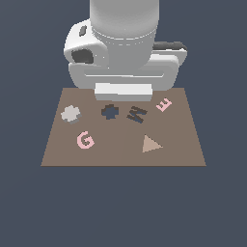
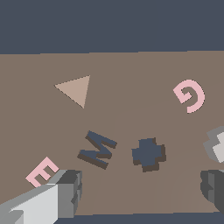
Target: Insert a designated object into the corresponding slot on a board.
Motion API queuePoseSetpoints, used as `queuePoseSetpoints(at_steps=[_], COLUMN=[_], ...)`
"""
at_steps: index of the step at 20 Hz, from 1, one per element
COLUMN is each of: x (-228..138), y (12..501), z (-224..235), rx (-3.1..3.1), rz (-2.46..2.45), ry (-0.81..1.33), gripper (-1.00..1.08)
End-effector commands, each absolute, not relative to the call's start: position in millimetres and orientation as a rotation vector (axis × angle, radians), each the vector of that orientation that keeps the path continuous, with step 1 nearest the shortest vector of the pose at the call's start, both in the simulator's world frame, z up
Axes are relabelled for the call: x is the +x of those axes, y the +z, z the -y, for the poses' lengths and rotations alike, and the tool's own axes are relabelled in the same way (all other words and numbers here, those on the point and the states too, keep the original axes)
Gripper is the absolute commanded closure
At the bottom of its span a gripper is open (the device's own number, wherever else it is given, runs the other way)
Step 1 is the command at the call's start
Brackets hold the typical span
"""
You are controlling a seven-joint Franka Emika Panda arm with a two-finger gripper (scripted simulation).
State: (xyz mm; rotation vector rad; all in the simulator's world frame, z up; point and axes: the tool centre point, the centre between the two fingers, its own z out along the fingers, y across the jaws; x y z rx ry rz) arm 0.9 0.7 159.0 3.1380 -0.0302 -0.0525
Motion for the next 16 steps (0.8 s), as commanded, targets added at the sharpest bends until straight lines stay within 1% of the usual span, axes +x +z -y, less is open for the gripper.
queuePoseSetpoints(at_steps=[1, 8, 16], x=[1, -2, -12], y=[159, 154, 138], z=[-1, 7, 34], rx=[3.138, 3.138, 3.137], rz=[0.03, -0.002, -0.115], ry=[-0.052, -0.05, -0.042], gripper=[-0.92, -0.92, -0.92])
